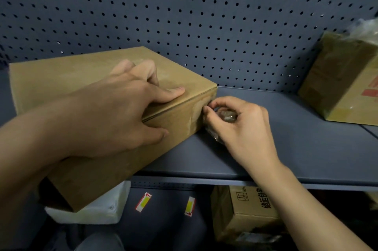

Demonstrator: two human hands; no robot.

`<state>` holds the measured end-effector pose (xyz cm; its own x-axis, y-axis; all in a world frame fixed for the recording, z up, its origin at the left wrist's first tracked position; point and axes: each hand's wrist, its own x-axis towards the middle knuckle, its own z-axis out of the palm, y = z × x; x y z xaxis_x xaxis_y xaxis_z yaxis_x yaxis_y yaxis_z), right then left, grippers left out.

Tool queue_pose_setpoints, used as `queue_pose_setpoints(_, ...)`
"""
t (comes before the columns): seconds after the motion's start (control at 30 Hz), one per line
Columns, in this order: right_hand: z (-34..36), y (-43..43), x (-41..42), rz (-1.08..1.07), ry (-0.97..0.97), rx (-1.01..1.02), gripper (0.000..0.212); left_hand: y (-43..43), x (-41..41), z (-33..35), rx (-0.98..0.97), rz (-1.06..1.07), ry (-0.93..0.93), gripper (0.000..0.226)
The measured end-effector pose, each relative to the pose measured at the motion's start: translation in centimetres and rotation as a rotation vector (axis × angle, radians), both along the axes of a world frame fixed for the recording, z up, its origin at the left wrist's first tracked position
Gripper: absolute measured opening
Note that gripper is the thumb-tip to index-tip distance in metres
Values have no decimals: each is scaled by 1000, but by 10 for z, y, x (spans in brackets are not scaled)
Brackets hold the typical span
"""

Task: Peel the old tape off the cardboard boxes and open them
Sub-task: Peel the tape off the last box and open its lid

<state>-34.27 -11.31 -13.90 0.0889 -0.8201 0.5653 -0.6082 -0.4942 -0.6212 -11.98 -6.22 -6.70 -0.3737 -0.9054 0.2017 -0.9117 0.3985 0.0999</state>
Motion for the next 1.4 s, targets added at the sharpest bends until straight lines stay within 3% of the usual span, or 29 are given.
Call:
queue_pose_setpoints(0.23, 0, -3, 4, -66, 20, 9, 12, 0, 0, 0, -14, 12, -18, 73)
queue_pose_setpoints(0.43, -3, 2, 6, 10, -108, 42, 31, 2, -1, 0, -20, 36, -26, 79)
queue_pose_setpoints(0.73, -6, -1, 3, 23, -150, 46, 17, 1, 0, -2, -21, 32, -17, 75)
queue_pose_setpoints(1.07, -6, -2, 8, 17, -102, -32, 24, 2, 0, -1, -22, 22, -21, 73)
queue_pose_setpoints(1.23, -6, -1, 9, 4, -38, -64, 17, 1, 0, -3, -37, 26, -40, 85)
queue_pose_setpoints(1.4, -7, -1, 10, -2, -81, -1, 24, 1, 0, -4, -45, 31, -14, 75)
